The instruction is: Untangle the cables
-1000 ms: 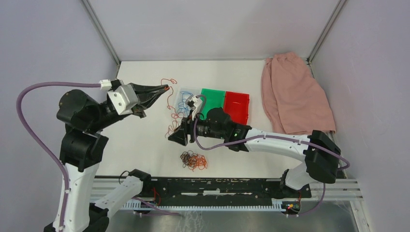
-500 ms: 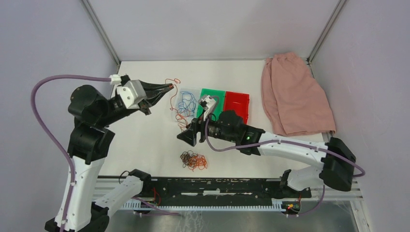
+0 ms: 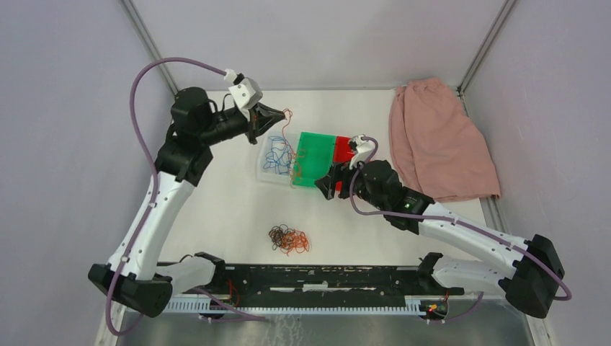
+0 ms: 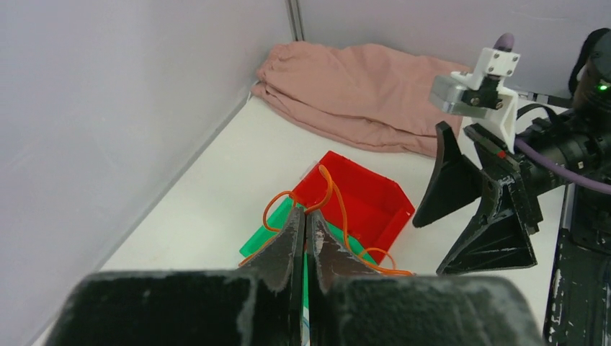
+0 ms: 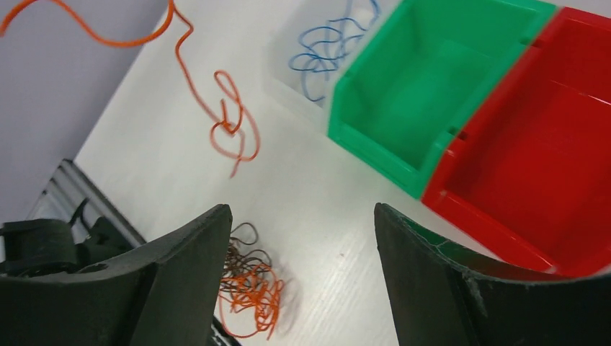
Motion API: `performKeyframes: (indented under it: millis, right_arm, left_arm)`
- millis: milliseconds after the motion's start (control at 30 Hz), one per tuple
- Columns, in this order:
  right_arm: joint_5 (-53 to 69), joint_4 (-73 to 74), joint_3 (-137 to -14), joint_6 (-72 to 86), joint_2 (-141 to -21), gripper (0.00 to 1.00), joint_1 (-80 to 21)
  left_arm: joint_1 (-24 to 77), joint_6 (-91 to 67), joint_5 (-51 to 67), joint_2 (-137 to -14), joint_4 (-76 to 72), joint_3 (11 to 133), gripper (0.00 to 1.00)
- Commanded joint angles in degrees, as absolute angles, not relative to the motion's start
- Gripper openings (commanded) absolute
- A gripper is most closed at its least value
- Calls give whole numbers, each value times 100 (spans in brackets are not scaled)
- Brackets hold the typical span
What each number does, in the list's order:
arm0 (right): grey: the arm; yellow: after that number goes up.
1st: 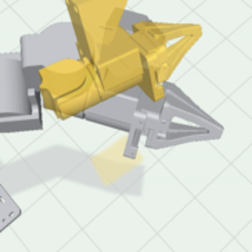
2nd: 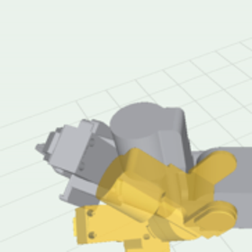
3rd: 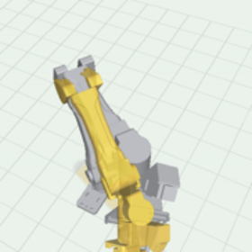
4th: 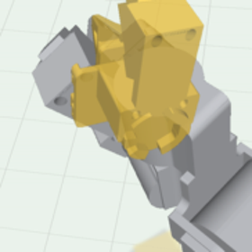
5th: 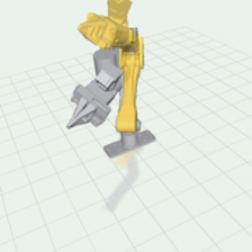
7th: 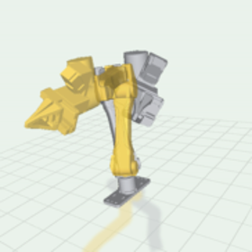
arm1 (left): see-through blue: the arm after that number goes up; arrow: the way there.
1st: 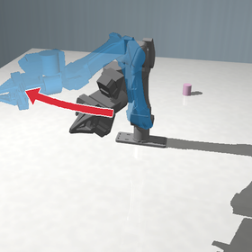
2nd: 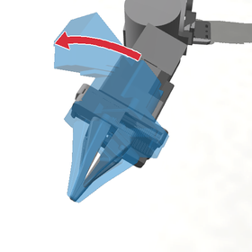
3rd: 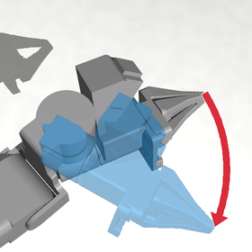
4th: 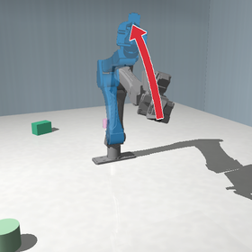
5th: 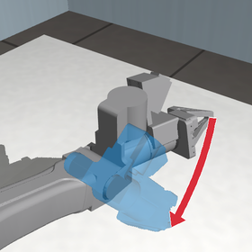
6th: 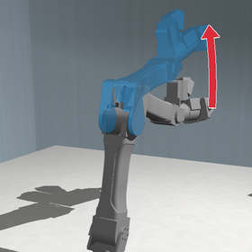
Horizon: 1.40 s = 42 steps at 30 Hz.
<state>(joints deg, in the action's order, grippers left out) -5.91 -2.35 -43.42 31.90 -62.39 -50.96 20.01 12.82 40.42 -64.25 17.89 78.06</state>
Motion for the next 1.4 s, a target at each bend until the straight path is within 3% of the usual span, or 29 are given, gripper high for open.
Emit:
performKeyframes:
  millis: [0,700,967,1067,1367]
  right_arm:
    - [-1435,191,-4325,3271,-5926,79,-4922]
    - [-1759,165,-4282,3164,-5618,80,-4613]
    - [-1725,334,-4372,3149,-5570,81,-4488]
    - [-1701,370,-4394,3163,-5555,81,-4466]
    - [-1470,431,-4535,3128,-5756,82,-4456]
  left_arm:
    - [2031,1023,3948,-6975,1169,7890,3]
    - [2164,2335,3921,-9821,2280,9210,5]
    - [2248,2605,3840,-10063,3014,9203,29]
    - [2259,2592,3789,-10069,3072,9249,44]
    - [2259,2638,3832,-9876,3689,9562,47]
